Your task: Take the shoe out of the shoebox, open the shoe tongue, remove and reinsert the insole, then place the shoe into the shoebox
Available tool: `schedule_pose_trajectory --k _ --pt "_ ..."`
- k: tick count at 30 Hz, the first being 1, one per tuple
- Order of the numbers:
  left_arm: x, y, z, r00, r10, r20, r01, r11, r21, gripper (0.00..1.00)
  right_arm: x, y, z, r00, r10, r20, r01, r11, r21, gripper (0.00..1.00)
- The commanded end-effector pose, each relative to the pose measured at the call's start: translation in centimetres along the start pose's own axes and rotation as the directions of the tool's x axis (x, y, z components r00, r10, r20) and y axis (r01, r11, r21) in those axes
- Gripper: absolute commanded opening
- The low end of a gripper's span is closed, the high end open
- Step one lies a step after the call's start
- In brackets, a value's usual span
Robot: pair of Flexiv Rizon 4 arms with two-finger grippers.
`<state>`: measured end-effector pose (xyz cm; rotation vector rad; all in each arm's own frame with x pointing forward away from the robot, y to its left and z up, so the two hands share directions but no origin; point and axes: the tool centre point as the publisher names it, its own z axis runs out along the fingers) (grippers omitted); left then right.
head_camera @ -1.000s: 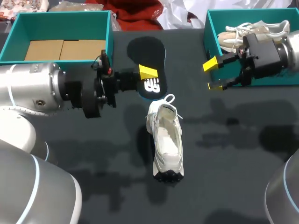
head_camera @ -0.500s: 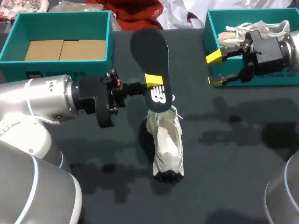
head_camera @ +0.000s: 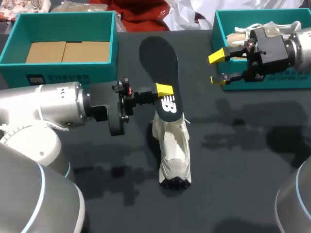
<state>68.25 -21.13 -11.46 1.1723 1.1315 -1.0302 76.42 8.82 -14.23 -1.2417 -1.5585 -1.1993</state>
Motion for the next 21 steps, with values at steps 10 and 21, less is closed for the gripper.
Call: schedule_pose_trajectory --k 10,21 --pt "1.2 2.0 2.2 1.000 -0.014 -0.023 0.014 1.000 0.014 0.00 -0.1 1.1 1.5 1.000 -0.008 -0.022 0.008 1.000 0.002 1.00" --pt "3.8 2.4 5.2 0.997 -0.014 -0.077 0.016 1.000 0.020 0.00 0.1 0.9 3.2 0.999 -0.043 0.020 0.043 0.999 0.026 1.00"
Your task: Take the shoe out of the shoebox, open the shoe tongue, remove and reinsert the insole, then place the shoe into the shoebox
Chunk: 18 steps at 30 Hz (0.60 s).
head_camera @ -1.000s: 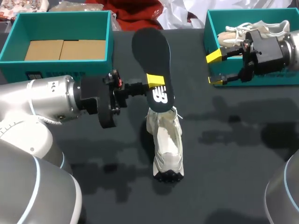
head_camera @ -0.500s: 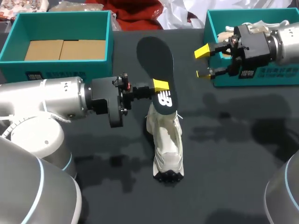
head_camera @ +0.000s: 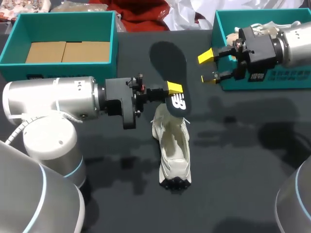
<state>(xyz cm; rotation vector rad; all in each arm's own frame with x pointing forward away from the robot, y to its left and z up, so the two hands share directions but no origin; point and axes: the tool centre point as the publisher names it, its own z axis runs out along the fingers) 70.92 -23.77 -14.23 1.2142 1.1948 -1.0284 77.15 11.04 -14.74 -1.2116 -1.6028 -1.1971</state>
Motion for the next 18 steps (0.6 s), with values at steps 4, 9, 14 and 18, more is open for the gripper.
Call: schedule_pose_trajectory --k 4,9,14,18 --pt "0.7 0.6 2.8 0.999 0.026 -0.019 -0.025 1.000 0.009 0.00 0.6 -0.2 1.7 1.000 -0.026 0.017 0.026 1.000 0.015 1.00" --pt "0.9 0.9 2.9 0.999 0.032 -0.020 -0.032 0.999 -0.003 0.00 0.6 -0.4 2.6 0.999 -0.035 0.001 0.035 0.999 0.025 1.00" --pt "1.0 1.1 2.9 0.999 0.032 -0.018 -0.032 0.999 -0.012 0.00 0.5 -0.5 3.3 0.999 -0.036 -0.020 0.036 0.999 0.026 0.92" --pt "1.3 1.1 3.1 0.999 0.048 -0.019 -0.049 0.999 -0.010 0.00 0.7 -0.5 3.9 0.998 -0.040 -0.037 0.041 0.999 0.024 0.87"
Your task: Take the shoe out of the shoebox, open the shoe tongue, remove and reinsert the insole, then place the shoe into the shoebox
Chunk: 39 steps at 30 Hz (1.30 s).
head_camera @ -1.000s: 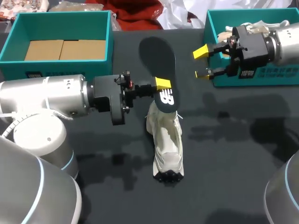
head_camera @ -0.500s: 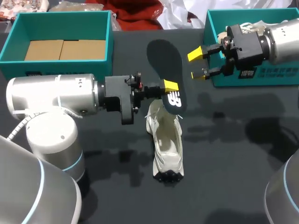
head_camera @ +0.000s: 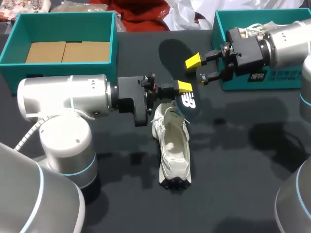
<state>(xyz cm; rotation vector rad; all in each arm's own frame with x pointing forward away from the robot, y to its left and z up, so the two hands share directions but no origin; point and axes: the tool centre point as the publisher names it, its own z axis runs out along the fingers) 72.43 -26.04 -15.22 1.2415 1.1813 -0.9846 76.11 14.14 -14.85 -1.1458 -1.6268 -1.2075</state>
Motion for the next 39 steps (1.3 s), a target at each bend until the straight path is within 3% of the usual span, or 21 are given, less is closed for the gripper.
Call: schedule_pose_trajectory --k 1,4,5,6,14,25,32,39 --pt "0.3 -0.1 0.6 1.000 0.008 -0.001 -0.008 1.000 -0.005 0.00 -0.3 0.3 0.9 1.000 0.002 -0.015 -0.002 1.000 -0.008 0.80" --pt "0.4 -0.3 0.7 1.000 0.010 -0.001 -0.010 1.000 -0.005 0.00 -0.4 0.3 1.2 1.000 0.000 -0.029 0.000 1.000 -0.016 0.67" --pt "0.5 -0.3 0.7 1.000 0.012 -0.001 -0.012 1.000 -0.005 0.00 -0.4 0.3 1.4 0.999 -0.001 -0.035 0.000 1.000 -0.021 0.54" --pt "0.6 -0.4 0.7 1.000 0.011 -0.001 -0.011 1.000 -0.004 0.00 -0.5 0.2 1.5 0.999 0.000 -0.038 0.000 1.000 -0.024 0.47" --pt "0.8 -0.4 0.7 1.000 0.019 -0.002 -0.019 1.000 -0.009 0.00 -0.5 0.2 1.7 0.999 0.007 -0.048 -0.008 0.999 -0.034 0.34" --pt "1.2 0.0 0.8 1.000 0.029 -0.003 -0.029 0.999 -0.022 0.00 -0.6 0.2 1.5 0.998 0.029 -0.054 -0.031 0.999 -0.038 0.25" --pt "1.3 0.3 1.3 0.999 0.034 -0.006 -0.034 0.999 -0.023 0.00 -0.6 0.1 1.4 0.998 0.033 -0.059 -0.035 0.999 -0.034 0.00" --pt "1.4 0.4 1.6 0.999 0.034 -0.009 -0.034 0.999 -0.019 0.00 -0.5 0.1 1.3 0.998 0.034 -0.059 -0.035 0.999 -0.027 0.00"
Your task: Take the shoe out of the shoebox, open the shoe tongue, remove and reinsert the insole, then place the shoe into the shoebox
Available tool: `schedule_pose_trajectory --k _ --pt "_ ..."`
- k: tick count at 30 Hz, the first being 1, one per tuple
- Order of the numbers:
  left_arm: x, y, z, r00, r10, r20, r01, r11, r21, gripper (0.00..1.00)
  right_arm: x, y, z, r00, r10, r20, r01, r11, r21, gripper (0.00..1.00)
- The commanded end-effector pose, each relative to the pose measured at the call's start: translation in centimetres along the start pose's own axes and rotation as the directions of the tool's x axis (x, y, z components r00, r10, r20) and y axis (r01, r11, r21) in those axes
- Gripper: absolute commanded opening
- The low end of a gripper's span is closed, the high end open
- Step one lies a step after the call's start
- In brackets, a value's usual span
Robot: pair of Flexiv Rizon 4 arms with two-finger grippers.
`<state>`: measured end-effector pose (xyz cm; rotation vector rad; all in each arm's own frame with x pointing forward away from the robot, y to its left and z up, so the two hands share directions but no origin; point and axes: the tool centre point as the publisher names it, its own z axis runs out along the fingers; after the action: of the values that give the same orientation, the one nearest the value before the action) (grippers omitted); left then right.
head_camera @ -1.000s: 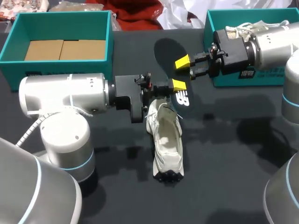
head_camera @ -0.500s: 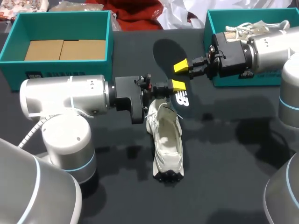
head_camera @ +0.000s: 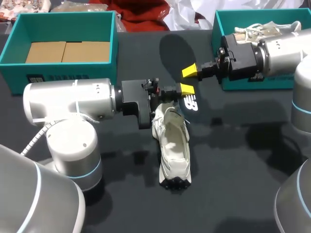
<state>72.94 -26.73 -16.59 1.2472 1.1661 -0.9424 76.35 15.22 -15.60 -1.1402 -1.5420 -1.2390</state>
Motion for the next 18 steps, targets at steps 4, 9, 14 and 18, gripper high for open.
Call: schedule_pose_trajectory --k 4,9,14,18 --pt "-0.6 -0.3 -0.6 0.999 -0.036 0.015 0.036 0.999 0.006 0.95 -0.1 -0.3 -0.3 1.000 0.005 0.003 -0.005 1.000 -0.001 0.00" --pt "-1.8 -0.2 -4.1 0.998 -0.058 0.012 0.058 0.998 0.008 1.00 -0.2 -0.6 -0.7 1.000 0.011 0.004 -0.011 1.000 -0.011 0.00" --pt "-3.7 0.7 -7.9 0.990 0.026 -0.137 -0.014 0.996 0.087 1.00 -0.5 -1.0 -1.0 1.000 0.017 0.004 -0.017 1.000 -0.017 0.00" --pt "-4.3 1.0 -8.8 0.970 0.140 -0.197 -0.121 0.987 0.105 1.00 -0.7 -1.4 -1.2 1.000 0.025 0.005 -0.025 0.999 -0.021 0.00"
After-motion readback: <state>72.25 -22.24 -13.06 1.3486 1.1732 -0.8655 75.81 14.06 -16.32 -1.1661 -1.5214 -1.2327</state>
